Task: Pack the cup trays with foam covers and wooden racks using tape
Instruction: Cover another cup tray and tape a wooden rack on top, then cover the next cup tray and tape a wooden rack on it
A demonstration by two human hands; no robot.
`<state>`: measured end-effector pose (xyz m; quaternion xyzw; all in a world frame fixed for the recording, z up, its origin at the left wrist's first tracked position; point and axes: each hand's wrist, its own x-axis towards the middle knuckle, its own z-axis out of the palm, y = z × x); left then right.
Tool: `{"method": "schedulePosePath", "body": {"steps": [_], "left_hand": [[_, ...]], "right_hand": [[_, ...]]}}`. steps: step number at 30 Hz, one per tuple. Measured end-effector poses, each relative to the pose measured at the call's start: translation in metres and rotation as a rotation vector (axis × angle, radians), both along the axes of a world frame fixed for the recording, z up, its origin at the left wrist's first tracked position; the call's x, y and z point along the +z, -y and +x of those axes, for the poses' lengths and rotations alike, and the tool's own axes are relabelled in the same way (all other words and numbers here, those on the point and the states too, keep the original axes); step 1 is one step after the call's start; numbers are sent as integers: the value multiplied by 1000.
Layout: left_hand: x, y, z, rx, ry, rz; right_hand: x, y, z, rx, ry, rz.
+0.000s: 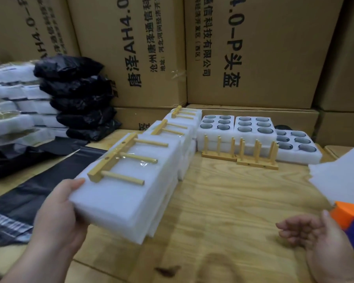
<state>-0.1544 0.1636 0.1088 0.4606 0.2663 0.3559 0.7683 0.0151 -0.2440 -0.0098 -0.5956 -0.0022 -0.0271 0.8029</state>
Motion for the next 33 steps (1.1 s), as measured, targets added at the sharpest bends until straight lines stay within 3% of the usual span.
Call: {"method": "schedulePosePath", "body": {"steps": [24,28,30,33], "left_hand": [[-23,0,35,275,-271,223],[-25,-2,34,266,-231,319],[-24,-1,31,261,-176,252],[-24,4,24,319,-165,369]], "right_hand": [[6,-3,-3,13,-11,-56],[3,-3,-3,18,8,-33],[3,-3,-3,24,5,-21],[2,-2,-2,22,-2,-8]]}}
